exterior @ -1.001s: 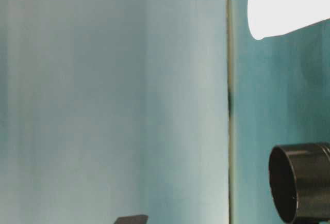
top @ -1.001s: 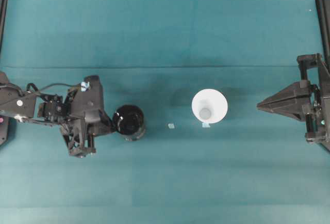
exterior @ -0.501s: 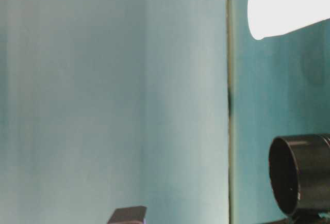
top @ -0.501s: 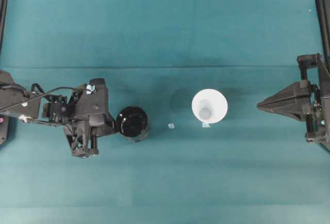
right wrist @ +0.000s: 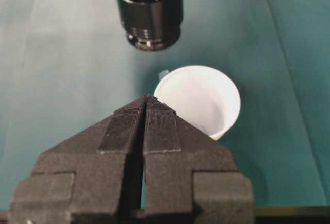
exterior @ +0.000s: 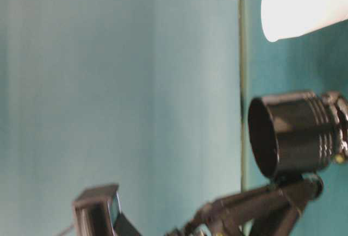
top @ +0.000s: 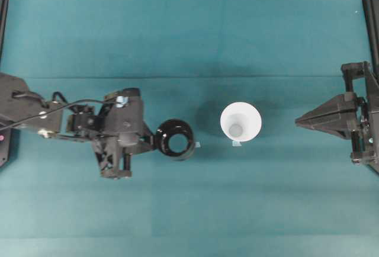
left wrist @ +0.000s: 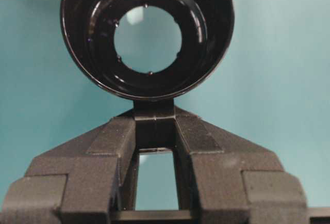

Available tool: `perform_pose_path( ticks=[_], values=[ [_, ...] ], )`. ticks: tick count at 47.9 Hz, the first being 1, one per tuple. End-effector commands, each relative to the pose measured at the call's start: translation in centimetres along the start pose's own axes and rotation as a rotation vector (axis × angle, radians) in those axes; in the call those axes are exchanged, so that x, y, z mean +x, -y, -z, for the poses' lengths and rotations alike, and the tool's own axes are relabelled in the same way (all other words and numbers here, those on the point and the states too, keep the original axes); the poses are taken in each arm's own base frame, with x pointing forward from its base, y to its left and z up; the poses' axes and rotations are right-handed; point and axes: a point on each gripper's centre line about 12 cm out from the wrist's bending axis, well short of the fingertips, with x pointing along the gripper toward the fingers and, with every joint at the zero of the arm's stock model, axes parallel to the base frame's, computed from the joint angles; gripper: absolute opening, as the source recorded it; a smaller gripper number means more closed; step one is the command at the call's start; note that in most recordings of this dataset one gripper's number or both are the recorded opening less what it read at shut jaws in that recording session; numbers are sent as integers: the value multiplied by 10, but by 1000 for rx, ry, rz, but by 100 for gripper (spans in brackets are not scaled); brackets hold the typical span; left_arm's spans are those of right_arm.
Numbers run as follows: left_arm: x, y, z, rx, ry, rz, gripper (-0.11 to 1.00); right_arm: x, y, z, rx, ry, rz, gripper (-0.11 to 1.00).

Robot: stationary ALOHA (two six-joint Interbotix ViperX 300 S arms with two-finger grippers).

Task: Put the paper cup into the moved cup holder.
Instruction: 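Slide the black cup holder right toward the white paper cup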

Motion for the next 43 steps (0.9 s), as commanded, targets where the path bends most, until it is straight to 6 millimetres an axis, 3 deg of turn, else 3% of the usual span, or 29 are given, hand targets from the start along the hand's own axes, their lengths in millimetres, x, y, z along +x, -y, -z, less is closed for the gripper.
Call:
perform_pose_path(
  ticks=[1, 14, 43],
  values=[
    [4, -4, -17, 6, 26, -10, 18, 0, -1, -8, 10, 18, -4, -5],
    [18, -18, -28, 3, 10, -37, 18, 0, -1, -8, 10, 18, -4, -5],
    [36, -18, -28, 4, -45, -37, 18, 0, -1, -6, 8, 6, -4, -5]
  ],
)
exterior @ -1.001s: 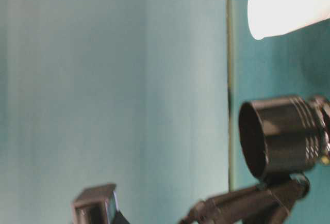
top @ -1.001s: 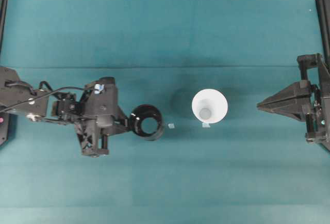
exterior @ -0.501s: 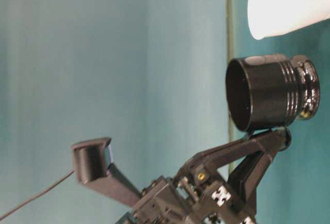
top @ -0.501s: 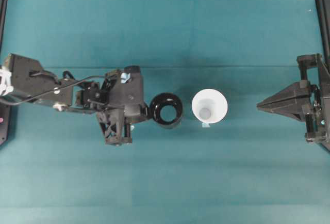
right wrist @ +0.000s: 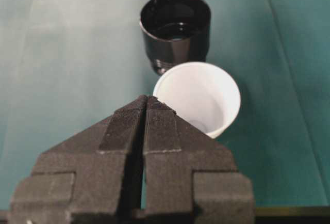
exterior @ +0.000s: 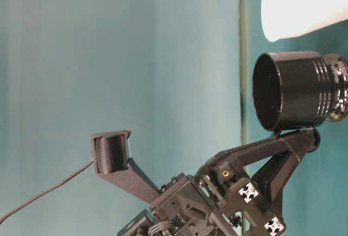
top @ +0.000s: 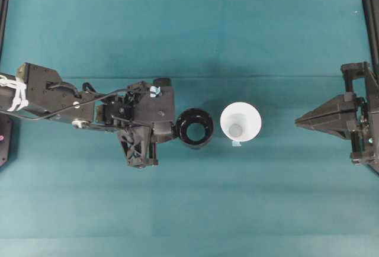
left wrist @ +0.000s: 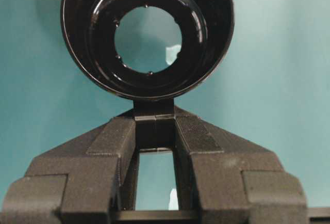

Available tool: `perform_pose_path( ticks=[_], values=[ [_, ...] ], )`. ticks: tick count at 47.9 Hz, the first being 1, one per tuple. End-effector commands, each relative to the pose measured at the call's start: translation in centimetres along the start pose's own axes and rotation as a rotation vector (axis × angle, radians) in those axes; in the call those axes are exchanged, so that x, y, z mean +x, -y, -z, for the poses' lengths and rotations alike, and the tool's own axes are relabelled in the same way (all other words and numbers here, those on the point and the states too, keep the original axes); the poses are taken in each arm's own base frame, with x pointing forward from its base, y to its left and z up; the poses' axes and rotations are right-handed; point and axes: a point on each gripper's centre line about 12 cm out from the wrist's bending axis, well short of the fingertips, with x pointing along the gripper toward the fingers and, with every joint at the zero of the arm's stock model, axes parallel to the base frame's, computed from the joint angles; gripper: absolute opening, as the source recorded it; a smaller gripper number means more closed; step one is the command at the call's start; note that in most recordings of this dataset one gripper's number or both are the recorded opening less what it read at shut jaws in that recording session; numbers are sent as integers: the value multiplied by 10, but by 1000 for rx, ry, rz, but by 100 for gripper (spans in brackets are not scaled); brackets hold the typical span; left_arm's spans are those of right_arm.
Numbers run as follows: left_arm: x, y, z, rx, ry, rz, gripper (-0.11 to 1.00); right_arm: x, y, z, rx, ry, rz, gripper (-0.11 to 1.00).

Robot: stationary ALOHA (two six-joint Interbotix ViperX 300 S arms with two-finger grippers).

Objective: Put the paper cup into the moved cup holder.

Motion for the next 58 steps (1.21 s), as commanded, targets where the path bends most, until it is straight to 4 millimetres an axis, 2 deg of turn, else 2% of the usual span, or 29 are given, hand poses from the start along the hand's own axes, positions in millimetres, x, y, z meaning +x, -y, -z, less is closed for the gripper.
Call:
perform_pose_path(
  ticks=[1, 13, 24, 42, 58],
  values=[
    [1, 2, -10, 8, 25, 3, 18, 0, -1, -8, 8, 18, -4, -5],
    [9, 9, -2, 17, -8, 14, 18, 0, -1, -8, 10, 18, -4, -5],
    [9, 11, 5, 25, -51, 19, 18, 0, -1, -8, 8, 18, -4, -5],
    [9, 2, 1, 6, -32, 2, 18, 0, -1, -7, 10, 10, -3, -5],
    [10, 3, 0, -8, -26, 4, 19, 0, -1, -7, 8, 10, -4, -5]
  ],
)
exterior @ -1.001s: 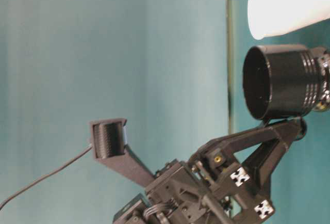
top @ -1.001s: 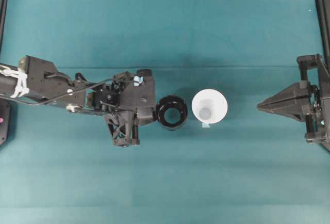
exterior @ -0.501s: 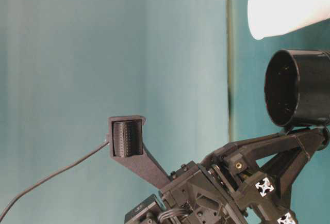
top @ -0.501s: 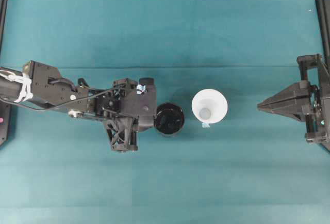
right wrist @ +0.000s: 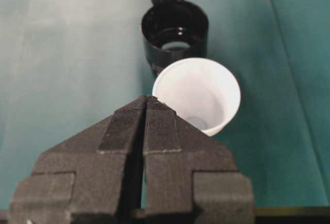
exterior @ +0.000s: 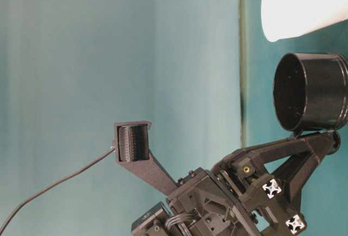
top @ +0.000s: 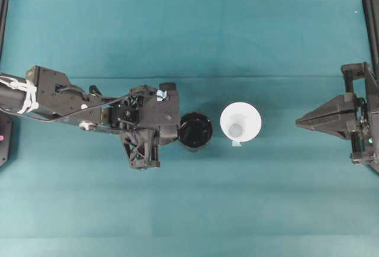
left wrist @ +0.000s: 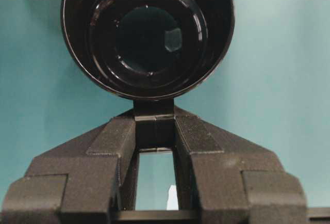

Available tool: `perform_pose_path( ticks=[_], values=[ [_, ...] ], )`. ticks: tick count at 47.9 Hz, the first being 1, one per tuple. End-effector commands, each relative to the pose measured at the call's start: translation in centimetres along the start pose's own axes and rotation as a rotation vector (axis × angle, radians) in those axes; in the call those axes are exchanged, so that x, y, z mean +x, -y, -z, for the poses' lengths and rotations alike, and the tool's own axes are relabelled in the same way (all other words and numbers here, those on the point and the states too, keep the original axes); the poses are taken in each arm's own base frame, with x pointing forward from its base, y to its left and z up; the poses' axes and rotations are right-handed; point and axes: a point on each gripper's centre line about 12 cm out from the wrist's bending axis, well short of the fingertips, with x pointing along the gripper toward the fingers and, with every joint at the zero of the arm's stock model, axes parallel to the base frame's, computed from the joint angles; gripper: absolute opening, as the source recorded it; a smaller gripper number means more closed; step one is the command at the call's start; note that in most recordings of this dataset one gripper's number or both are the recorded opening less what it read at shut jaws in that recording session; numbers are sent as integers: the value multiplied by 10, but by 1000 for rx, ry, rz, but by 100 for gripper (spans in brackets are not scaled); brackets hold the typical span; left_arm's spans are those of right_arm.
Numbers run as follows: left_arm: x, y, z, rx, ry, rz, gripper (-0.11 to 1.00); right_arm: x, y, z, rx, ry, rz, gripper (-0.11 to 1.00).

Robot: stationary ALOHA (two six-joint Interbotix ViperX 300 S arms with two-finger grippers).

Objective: Put the paper cup into the moved cup holder.

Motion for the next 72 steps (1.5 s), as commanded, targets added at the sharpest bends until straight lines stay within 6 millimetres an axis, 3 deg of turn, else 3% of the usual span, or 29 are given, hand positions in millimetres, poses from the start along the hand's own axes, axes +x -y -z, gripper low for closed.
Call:
perform_pose_path(
  ticks=[1, 5, 15, 23, 35, 42, 58, 65, 72],
  values=[
    [-1, 2, -8, 5, 26, 3, 19, 0, -1, -8, 8, 18, -5, -5],
    [-1, 2, -7, -3, 26, 3, 24, 0, -1, -7, 8, 16, -5, -5],
    [-1, 2, -6, -6, 23, 3, 62, 0, -1, -8, 8, 20, -5, -5],
    [-1, 2, -8, -6, 31, 4, 80, 0, -1, -8, 9, 18, -5, -5],
    [-3, 2, -8, -4, 44, 4, 80, 1, -1, -6, 15, -5, -3, -5],
    [-6, 2, 0, -5, 29, 5, 80, 4, 3, -3, 109, -51, 21, -5],
    [-44, 5, 7, -1, 73, 12, 80, 16, 15, -6, 320, -220, 112, 4],
    [-58, 9, 15, 6, 81, 21, 80, 27, 17, -14, 317, -279, 131, 19],
    [-67, 11, 24, -11, 68, 25, 80, 36, 19, -26, 329, -302, 146, 54]
  ],
)
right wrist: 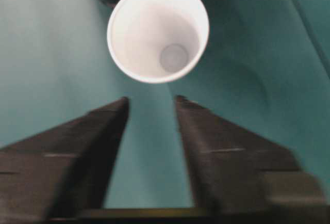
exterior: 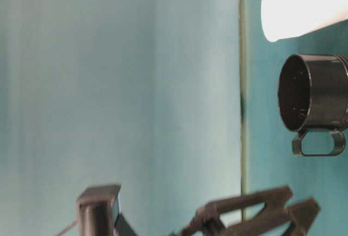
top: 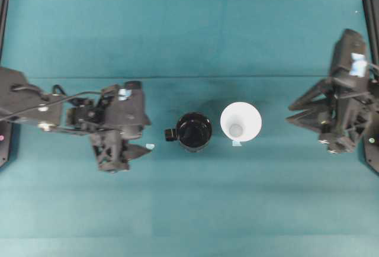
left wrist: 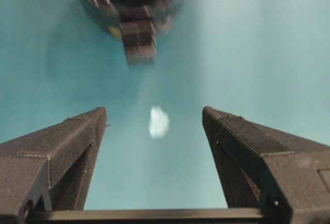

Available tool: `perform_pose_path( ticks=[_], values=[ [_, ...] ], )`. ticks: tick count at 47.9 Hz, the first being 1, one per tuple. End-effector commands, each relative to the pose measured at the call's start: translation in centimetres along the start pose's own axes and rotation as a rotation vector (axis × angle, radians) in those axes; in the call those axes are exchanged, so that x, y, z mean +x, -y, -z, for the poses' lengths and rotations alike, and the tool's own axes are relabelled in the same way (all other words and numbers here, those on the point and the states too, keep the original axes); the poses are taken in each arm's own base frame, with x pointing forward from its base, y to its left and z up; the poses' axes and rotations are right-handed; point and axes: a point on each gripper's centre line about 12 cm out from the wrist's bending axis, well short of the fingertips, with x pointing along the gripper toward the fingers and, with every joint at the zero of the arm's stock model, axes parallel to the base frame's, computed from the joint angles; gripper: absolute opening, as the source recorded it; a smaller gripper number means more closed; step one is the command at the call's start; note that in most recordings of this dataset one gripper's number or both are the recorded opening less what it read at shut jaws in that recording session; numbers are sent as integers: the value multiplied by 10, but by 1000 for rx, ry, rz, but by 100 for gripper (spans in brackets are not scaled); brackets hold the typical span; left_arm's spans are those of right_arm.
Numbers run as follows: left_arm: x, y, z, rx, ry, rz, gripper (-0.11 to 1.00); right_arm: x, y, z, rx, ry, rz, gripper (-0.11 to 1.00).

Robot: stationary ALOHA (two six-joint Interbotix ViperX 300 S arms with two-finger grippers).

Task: Put the paper cup into the moved cup holder.
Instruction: 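Retract the left gripper leftward and raise the right arm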

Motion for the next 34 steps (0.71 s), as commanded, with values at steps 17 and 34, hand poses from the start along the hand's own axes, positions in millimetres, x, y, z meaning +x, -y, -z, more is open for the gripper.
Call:
perform_pose_path(
  ticks=[17, 34],
  values=[
    [-12, 4, 2, -39, 15, 10, 80, -16, -6, -75, 133, -220, 137, 90],
    [-12, 4, 3, -39, 13, 10, 80, -9, -1, -108, 175, -349, 213, 90]
  ],
)
